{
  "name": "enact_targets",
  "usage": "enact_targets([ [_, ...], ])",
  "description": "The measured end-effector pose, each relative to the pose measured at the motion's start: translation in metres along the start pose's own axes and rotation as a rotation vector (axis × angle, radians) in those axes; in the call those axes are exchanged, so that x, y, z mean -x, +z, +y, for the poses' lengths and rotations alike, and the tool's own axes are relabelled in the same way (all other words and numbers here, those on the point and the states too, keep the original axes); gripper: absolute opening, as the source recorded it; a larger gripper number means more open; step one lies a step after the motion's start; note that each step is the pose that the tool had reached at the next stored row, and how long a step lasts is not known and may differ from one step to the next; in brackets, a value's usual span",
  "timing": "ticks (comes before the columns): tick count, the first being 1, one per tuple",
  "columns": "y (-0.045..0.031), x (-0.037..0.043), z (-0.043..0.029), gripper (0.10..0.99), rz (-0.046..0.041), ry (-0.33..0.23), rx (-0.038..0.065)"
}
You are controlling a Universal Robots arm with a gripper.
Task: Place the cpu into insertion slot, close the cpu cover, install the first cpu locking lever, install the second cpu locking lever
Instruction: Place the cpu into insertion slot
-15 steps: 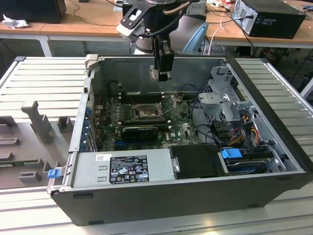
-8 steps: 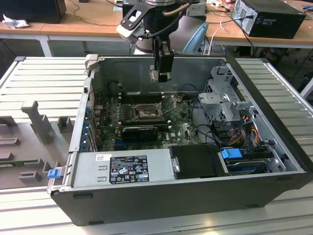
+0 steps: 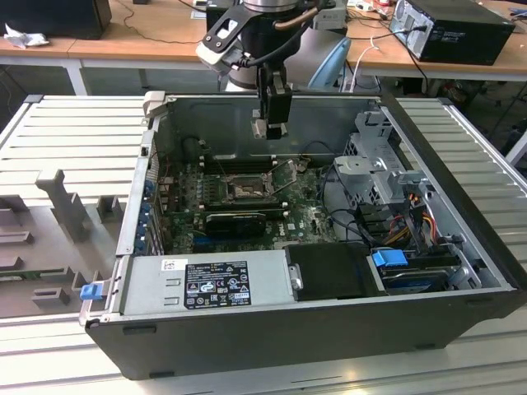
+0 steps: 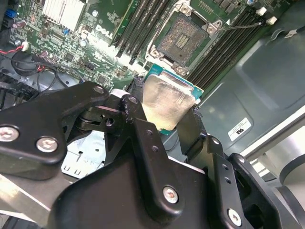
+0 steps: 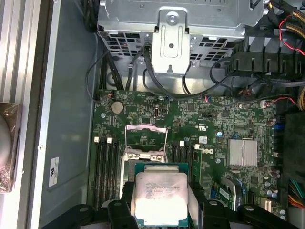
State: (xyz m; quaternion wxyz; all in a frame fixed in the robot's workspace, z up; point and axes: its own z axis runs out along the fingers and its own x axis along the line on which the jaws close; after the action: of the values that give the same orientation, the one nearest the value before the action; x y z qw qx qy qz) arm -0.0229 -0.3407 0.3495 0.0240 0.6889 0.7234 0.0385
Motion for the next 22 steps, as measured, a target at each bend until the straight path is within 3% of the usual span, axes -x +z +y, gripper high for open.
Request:
enact_targets([
  [13,0.019,0.0,-0.0045,0.525,-0.001,0.009,-0.003],
  [22,0.0378,-0.0011,-0.007,0.525,-0.0026,0.024,-0.008],
])
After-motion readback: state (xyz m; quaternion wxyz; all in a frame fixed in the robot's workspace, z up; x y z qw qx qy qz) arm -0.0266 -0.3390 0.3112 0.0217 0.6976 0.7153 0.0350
